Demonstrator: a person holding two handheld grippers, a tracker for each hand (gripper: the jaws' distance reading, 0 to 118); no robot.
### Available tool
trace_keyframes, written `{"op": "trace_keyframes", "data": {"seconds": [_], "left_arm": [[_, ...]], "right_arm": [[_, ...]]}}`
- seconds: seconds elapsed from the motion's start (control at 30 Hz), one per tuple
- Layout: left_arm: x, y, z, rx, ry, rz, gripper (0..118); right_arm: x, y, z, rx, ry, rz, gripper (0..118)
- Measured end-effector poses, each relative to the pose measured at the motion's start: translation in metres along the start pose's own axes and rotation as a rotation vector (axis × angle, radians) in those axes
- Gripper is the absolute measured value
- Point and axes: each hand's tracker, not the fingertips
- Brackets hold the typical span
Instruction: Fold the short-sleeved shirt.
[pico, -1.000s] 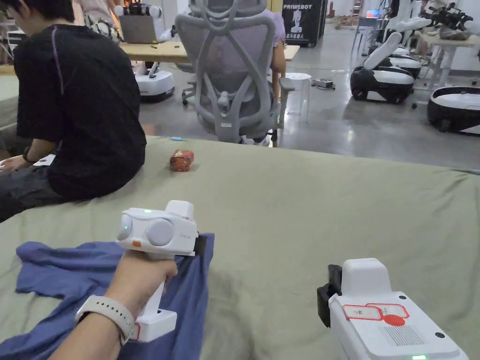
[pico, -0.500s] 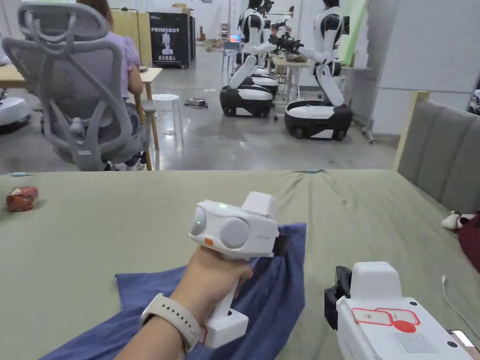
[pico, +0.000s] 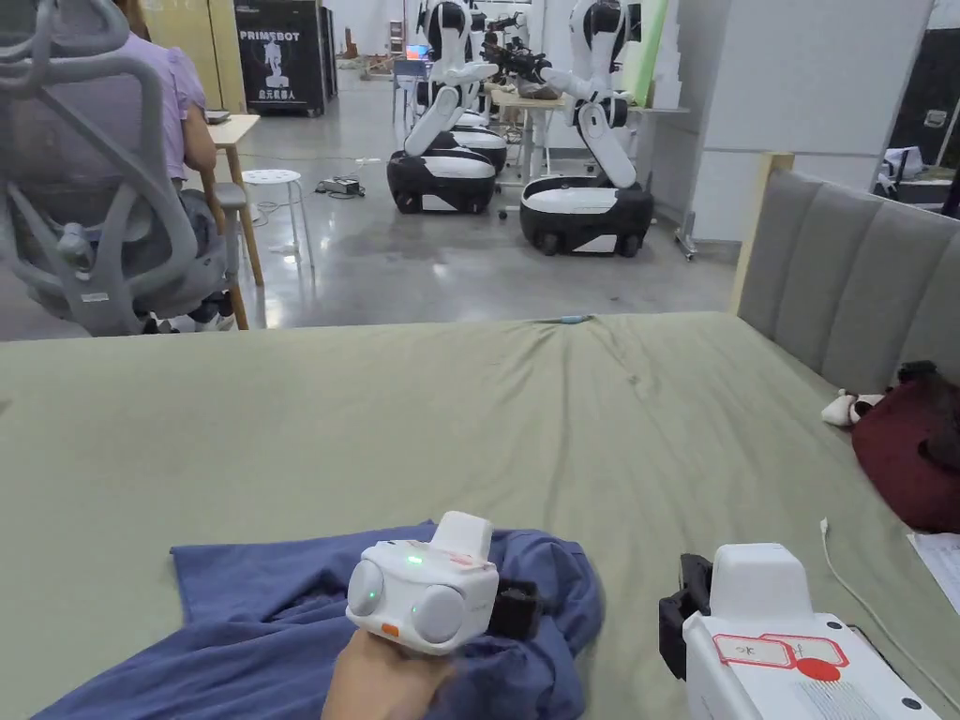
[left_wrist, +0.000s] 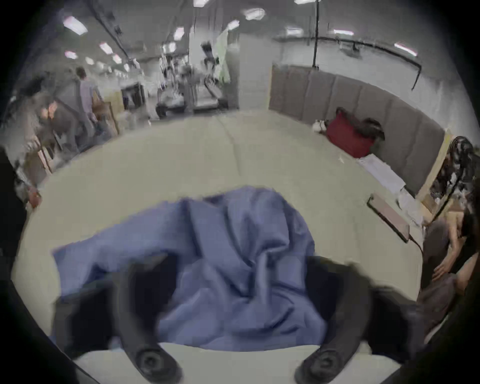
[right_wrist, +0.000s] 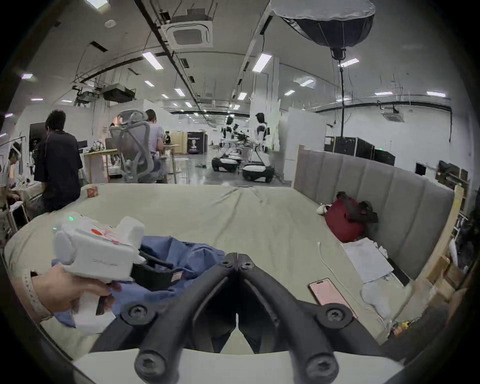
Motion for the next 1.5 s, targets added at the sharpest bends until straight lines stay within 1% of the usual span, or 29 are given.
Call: {"op": "trace_keyframes", "data": {"seconds": [0.03,0.1,0.17,0.2,0.27,0.3,0.33,0.4,0.43,0.47,0.53,0.6,0.63,0.7,0.73,0.77,0.87,1.0,1.07,1.1,1.13,1.17,1.2,1.23,1.3,1.4,1.43,1.47,1.5], "left_arm": [[-0.009,0.001,0.02,0.042,0.002,0.014,107],[-0.025,-0.004,0.067,0.138,0.032,0.014,100],[-0.042,-0.019,0.123,0.27,0.168,0.045,100],[-0.05,-0.028,0.151,0.326,0.214,0.068,97],[-0.064,-0.057,0.203,0.357,0.302,0.096,82],[-0.069,-0.072,0.225,0.357,0.345,0.112,72],[-0.074,-0.089,0.247,0.381,0.375,0.142,49],[-0.081,-0.117,0.277,0.369,0.459,0.166,10],[-0.085,-0.126,0.286,0.356,0.51,0.167,0],[-0.091,-0.133,0.295,0.352,0.548,0.171,0],[-0.108,-0.138,0.308,0.302,0.485,0.182,0],[-0.134,-0.132,0.313,0.271,0.497,0.198,0],[-0.159,-0.129,0.311,0.264,0.499,0.226,0],[-0.213,-0.115,0.303,0.168,0.443,0.36,0],[-0.241,-0.109,0.296,0.105,0.39,0.417,0],[-0.247,-0.099,0.289,0.062,0.35,0.423,0],[-0.307,-0.086,0.247,-0.082,0.314,0.511,0],[-0.331,-0.087,0.191,-0.272,0.319,0.551,0],[-0.326,-0.093,0.168,-0.357,0.293,0.575,0],[-0.326,-0.096,0.157,-0.399,0.288,0.581,3],[-0.324,-0.1,0.145,-0.451,0.294,0.562,37],[-0.318,-0.106,0.137,-0.495,0.305,0.544,75],[-0.315,-0.111,0.129,-0.522,0.33,0.528,104],[-0.312,-0.115,0.122,-0.525,0.361,0.492,118],[-0.319,-0.125,0.108,-0.547,0.401,0.478,109],[-0.316,-0.138,0.098,-0.577,0.355,0.506,83],[-0.321,-0.141,0.099,-0.562,0.358,0.486,81],[-0.319,-0.137,0.102,-0.558,0.357,0.454,69],[-0.314,-0.132,0.105,-0.563,0.343,0.412,49]], "right_arm": [[-0.008,0.001,0.001,0.003,0.019,0.006,0],[-0.027,0.004,0.001,0.014,0.052,0.027,0],[-0.046,0.005,0.001,0.023,0.087,0.028,0],[-0.056,0.006,0.0,0.027,0.105,0.027,0],[-0.077,0.007,0.0,0.038,0.14,0.036,0],[-0.087,0.007,0.001,0.042,0.149,0.035,0],[-0.098,0.007,0.001,0.056,0.167,0.029,0],[-0.117,0.009,0.0,0.059,0.212,0.017,0],[-0.126,0.009,0.0,0.061,0.225,0.029,0],[-0.135,0.01,-0.001,0.067,0.224,0.048,0],[-0.146,0.012,0.001,0.067,0.239,0.063,0],[-0.152,0.013,0.005,0.069,0.252,0.069,0],[-0.154,0.013,0.007,0.071,0.252,0.076,0],[-0.154,0.011,0.011,0.07,0.254,0.088,0],[-0.153,0.01,0.013,0.065,0.256,0.098,0],[-0.153,0.009,0.014,0.062,0.252,0.107,0],[-0.149,0.005,0.015,0.052,0.236,0.115,0],[-0.144,0.003,0.014,0.04,0.215,0.115,0],[-0.14,0.003,0.011,0.036,0.205,0.123,0],[-0.138,0.003,0.01,0.036,0.198,0.125,0],[-0.136,0.003,0.009,0.034,0.192,0.126,0],[-0.134,0.003,0.007,0.031,0.19,0.126,0],[-0.133,0.003,0.005,0.028,0.187,0.126,0],[-0.131,0.003,0.003,0.027,0.183,0.125,0],[-0.127,0.001,0.001,0.021,0.178,0.129,0],[-0.12,-0.002,-0.003,0.015,0.171,0.133,0],[-0.116,-0.003,-0.004,0.012,0.168,0.132,0],[-0.112,-0.004,-0.007,0.007,0.164,0.131,0],[-0.107,-0.004,-0.01,0.001,0.155,0.125,0]]}}
